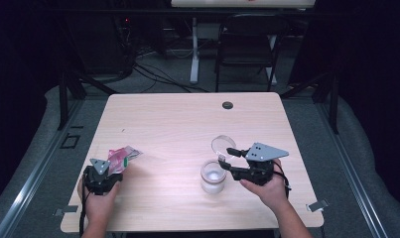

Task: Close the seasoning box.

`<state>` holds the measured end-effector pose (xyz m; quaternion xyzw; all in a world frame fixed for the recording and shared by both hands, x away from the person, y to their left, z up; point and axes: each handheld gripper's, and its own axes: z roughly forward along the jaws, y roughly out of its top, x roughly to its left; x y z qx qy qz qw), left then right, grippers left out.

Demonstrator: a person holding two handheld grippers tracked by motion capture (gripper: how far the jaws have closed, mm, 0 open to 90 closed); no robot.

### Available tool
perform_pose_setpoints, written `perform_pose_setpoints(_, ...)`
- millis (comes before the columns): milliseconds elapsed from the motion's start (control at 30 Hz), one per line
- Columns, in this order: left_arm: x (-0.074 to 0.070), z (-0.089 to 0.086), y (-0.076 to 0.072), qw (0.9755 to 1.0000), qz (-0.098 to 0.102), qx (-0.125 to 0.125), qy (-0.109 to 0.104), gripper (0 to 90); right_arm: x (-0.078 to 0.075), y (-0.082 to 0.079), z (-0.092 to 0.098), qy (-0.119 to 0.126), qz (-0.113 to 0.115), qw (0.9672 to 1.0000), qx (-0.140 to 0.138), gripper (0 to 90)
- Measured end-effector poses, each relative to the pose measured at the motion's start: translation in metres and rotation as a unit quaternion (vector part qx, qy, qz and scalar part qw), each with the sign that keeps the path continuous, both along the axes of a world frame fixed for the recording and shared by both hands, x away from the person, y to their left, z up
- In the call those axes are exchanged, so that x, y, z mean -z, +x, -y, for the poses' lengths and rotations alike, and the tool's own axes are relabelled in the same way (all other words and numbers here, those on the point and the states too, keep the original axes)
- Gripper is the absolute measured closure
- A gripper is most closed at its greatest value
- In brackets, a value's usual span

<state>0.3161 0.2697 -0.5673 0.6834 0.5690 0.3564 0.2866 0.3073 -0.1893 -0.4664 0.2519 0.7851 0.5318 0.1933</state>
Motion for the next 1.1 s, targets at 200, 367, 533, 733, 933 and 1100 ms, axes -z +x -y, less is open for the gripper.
perform_pose_setpoints(200,-0.001,0.0,-0.002,1.0,0.003,0.0,-0.002,39.2,0.0,0.0,0.001,0.003,0.0,1.0,0.002,48.5)
perform_pose_setpoints(367,-0.007,0.001,-0.005,1.0,0.007,0.0,-0.003,39.1,-0.002,0.0,0.002,0.004,0.001,1.0,0.006,47.9)
perform_pose_setpoints(533,-0.013,0.009,-0.008,0.9999,0.011,0.009,-0.006,31.9,-0.004,-0.001,0.002,-0.001,0.006,0.9999,0.011,47.2)
perform_pose_setpoints(733,-0.019,0.018,-0.013,0.9993,0.015,0.034,-0.005,29.8,-0.006,-0.002,0.003,-0.002,0.009,0.9998,0.018,47.1)
perform_pose_setpoints(933,-0.025,0.033,-0.02,0.9971,0.019,0.073,0.001,28.6,-0.012,-0.002,0.009,0.005,0.016,0.9993,0.032,46.9)
perform_pose_setpoints(1100,-0.026,0.043,-0.024,0.9945,0.016,0.103,-0.01,24.8,-0.014,0.001,0.016,0.002,0.017,0.9985,0.051,46.2)
